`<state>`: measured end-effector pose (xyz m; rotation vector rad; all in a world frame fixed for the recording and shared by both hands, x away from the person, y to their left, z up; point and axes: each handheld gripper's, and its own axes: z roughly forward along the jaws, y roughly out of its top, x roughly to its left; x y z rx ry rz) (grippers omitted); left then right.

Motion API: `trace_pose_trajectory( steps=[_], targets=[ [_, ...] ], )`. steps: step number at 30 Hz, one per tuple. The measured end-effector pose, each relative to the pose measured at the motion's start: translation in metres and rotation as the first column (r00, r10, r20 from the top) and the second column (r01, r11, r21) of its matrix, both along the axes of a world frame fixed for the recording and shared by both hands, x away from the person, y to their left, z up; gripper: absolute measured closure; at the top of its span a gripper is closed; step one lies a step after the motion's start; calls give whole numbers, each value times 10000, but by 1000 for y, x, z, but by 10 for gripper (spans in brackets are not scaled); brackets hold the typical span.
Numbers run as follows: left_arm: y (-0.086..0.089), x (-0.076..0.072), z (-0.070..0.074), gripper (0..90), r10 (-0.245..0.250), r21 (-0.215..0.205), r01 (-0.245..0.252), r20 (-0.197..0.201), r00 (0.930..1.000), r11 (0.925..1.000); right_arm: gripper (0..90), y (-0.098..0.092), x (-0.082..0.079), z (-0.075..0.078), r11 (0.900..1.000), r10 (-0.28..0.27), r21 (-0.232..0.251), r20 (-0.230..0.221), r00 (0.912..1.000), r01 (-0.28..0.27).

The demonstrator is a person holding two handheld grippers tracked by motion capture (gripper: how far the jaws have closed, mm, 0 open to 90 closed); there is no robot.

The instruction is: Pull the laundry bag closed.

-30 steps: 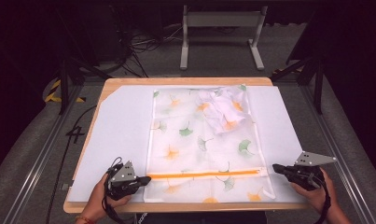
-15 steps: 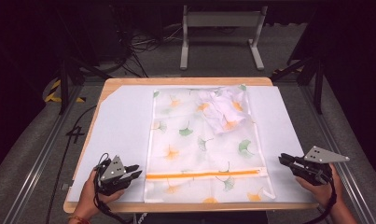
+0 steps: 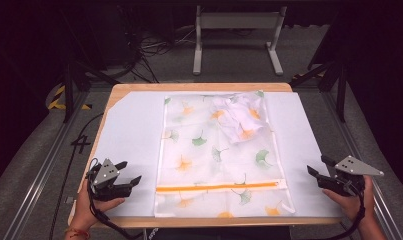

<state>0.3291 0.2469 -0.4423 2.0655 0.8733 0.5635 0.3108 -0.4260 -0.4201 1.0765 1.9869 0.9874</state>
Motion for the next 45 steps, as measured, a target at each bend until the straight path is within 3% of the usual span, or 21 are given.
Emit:
trace_pose_trajectory(
  steps=[5,8,12,14,21,35,38,45],
  targets=[
    [15,4,-3,139,665,-590,-659,81,9978,9961,216,-10,0,-11,9980,-528,339,-196,9984,534],
    [21,4,-5,102,973,-1017,-950,177,9951,9903,188,-10,0,-14,9980,-610,147,-268,9978,614],
    [23,1,-6,95,874,-1454,-804,422,9953,9861,176,-6,-4,-16,9983,-427,396,-177,9989,434],
    [22,0,-5,95,947,-1552,-856,522,9941,9842,173,-4,-4,-16,9988,-385,294,-186,9991,390],
    [21,-6,-7,98,888,-1436,-792,619,9941,9865,167,1,-2,-19,9994,-345,57,-274,9990,346],
    [16,-3,-6,98,742,-1142,-670,602,9954,9912,167,2,-4,-17,9991,-407,111,-144,9991,409],
    [15,-3,-5,99,723,-1108,-649,635,9954,9917,166,0,-5,-15,9980,-441,441,-119,9990,446],
    [13,1,-5,99,644,-1056,-579,593,9962,9927,166,0,-8,-15,9983,-487,303,-84,9988,489]
  ],
)
